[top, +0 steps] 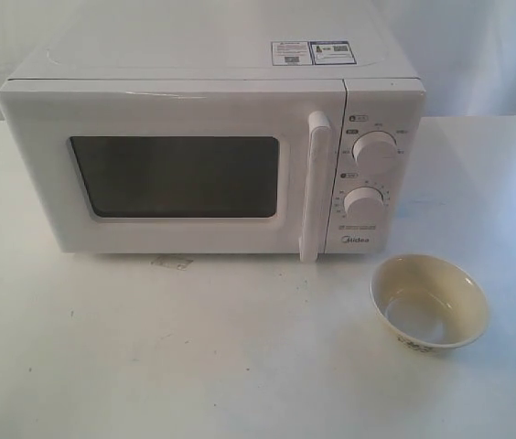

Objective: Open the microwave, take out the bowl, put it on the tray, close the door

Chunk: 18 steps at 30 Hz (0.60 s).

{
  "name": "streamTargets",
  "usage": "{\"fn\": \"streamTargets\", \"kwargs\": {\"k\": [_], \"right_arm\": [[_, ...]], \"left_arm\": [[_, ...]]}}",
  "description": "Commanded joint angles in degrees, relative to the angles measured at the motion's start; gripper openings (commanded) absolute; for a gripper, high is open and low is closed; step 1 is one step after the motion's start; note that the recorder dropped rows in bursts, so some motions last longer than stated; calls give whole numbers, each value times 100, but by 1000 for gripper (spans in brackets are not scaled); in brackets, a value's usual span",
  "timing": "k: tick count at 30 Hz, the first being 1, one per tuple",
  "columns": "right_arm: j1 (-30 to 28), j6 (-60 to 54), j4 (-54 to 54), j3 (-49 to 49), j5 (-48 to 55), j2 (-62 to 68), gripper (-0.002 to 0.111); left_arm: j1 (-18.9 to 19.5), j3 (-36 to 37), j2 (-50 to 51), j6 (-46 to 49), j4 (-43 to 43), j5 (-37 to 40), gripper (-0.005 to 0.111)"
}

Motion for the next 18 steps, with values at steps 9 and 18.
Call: {"fn": "streamTargets", "kwargs": {"k": [9, 18], "right_arm": [[-28, 0, 0, 31, -42, -30, 0], [-28, 0, 0, 31, -42, -30, 0]], "left_arm": [[29, 18, -116, 39, -20, -150, 0], [29, 18, -116, 39, -20, -150, 0]]}}
